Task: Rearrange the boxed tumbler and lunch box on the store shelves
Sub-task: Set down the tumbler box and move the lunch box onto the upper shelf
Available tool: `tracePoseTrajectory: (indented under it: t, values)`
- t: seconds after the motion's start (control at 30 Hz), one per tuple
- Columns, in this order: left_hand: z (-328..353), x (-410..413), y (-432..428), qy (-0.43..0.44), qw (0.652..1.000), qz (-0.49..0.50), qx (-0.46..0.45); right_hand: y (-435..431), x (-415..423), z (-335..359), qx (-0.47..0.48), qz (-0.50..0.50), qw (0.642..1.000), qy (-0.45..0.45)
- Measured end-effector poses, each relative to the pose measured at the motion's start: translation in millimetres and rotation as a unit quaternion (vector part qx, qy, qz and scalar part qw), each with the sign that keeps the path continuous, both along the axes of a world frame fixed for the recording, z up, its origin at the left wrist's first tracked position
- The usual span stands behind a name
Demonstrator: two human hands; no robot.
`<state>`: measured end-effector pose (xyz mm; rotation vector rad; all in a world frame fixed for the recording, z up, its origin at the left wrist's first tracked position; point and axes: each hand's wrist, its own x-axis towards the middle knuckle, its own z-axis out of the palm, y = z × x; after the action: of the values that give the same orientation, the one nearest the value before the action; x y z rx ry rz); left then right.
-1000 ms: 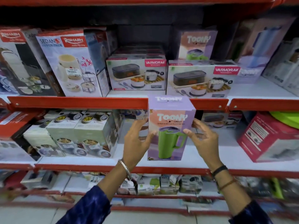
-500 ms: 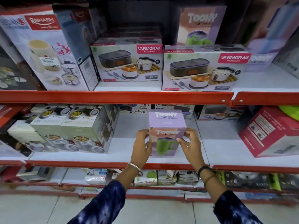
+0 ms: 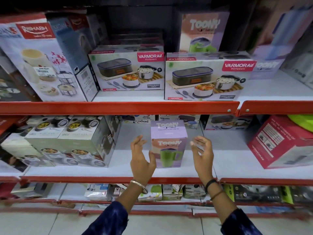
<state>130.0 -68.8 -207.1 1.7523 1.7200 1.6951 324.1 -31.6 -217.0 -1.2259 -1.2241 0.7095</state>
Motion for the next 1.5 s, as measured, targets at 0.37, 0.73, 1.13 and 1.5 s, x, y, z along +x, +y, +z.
tracePoseTrajectory:
  t: [0.37,0.73,1.13,1.5]
  values:
    - [160,34,77,0.013,0.992,-0.064,0.112,56,62,163,0.221,-0.155,0.962,-0.042]
    - [172,30,95,-0.019,0.996,-0.085,-0.015,77,84,177,0.123,-0.146,0.98,-0.06]
    - [180,-1,16,-0.133,0.983,-0.002,0.128,12,55,189,0.238,-0.104,0.964,-0.05]
    - [142,-32,-21,-0.133,0.987,0.024,0.087,-14,24,147,0.215,-0.104,0.97,-0.044]
